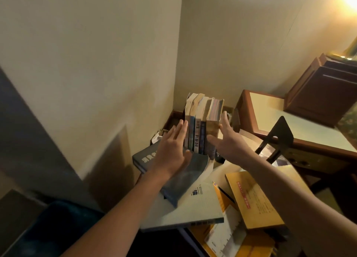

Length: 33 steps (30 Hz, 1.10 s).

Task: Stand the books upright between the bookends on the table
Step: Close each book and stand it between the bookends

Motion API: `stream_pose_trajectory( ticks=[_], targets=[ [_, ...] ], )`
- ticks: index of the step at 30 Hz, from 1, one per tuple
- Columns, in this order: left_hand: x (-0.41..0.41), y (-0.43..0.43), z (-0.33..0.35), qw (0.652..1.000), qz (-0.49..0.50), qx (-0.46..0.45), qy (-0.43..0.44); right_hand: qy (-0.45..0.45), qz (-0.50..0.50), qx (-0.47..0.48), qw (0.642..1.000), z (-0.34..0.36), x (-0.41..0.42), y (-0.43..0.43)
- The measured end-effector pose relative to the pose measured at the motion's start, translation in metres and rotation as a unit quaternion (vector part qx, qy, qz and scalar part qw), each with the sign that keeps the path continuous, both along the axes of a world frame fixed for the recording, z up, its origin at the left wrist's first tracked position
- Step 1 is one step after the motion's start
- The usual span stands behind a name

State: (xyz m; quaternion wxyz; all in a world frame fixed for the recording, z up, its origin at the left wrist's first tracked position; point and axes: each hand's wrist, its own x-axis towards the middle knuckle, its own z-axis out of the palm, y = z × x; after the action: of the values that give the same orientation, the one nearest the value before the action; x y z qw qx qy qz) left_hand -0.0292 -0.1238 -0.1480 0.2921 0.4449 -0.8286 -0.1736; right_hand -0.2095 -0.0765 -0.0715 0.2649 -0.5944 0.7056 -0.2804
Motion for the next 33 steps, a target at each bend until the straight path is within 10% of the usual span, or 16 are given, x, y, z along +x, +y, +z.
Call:
stream_pose_trajectory(
  ticks=[18, 33],
  targets=[
    [0.082, 0.039, -0.075, 0.936, 0.197, 0.267, -0.117, 0.107, -0.002, 0.074, 0.992, -0.107, 0.029, 0.038],
    [0.075, 0.005, -0.074, 0.735, 0.205, 0.450, 0.463, -0.023, -0.084, 0.035, 0.996, -0.127, 0.034, 0.036]
  ],
)
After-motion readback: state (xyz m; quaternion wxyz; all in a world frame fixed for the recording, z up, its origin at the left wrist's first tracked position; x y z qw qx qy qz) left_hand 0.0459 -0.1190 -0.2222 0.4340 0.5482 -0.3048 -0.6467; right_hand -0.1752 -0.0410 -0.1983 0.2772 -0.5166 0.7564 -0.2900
